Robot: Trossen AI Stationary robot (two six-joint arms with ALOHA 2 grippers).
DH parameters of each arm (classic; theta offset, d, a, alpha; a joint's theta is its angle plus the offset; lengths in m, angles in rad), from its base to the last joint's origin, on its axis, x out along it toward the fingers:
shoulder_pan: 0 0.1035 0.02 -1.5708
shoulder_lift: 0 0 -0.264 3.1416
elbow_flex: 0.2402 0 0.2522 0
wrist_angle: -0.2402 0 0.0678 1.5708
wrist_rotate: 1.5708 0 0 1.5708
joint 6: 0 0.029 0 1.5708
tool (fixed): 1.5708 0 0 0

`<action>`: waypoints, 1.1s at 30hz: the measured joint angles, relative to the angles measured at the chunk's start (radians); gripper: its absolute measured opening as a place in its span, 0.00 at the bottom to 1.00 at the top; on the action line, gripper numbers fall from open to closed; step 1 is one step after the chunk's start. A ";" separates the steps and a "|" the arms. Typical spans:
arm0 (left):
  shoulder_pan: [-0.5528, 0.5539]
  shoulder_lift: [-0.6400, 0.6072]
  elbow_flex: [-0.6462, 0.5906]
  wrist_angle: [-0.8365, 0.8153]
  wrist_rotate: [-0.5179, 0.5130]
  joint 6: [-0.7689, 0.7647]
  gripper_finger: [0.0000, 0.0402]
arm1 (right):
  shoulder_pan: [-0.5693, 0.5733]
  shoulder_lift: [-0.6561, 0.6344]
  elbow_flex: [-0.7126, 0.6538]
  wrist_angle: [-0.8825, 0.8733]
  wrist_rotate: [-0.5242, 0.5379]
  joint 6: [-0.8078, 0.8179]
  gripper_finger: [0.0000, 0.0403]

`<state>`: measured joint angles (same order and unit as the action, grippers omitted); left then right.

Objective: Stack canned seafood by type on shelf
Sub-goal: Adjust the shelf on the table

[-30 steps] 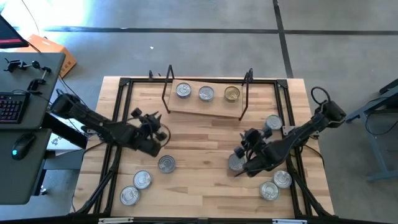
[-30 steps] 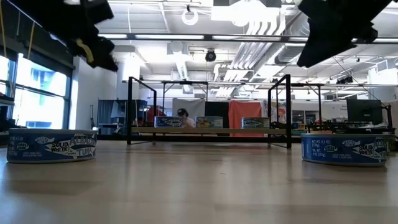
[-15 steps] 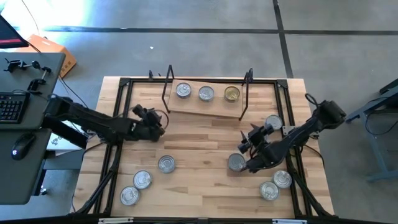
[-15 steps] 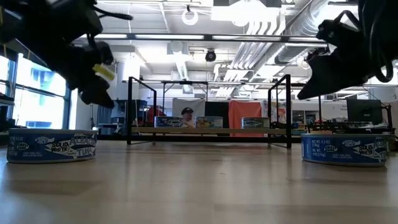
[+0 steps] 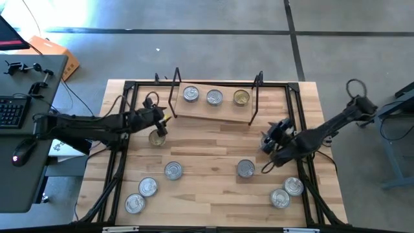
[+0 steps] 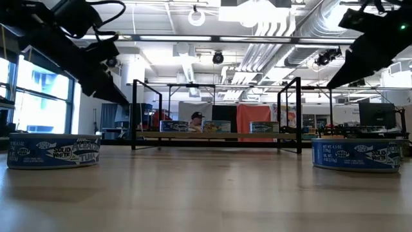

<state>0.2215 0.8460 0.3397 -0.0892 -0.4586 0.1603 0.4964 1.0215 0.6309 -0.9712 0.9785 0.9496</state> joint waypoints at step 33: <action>0.299 0.153 0.000 0.260 0.532 0.156 0.55 | -0.668 -0.264 -0.303 0.996 -0.629 -0.801 0.54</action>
<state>0.5208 0.9993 0.3397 0.1707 0.0733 0.3162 -0.1719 0.7579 0.3283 0.0253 0.3490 0.1486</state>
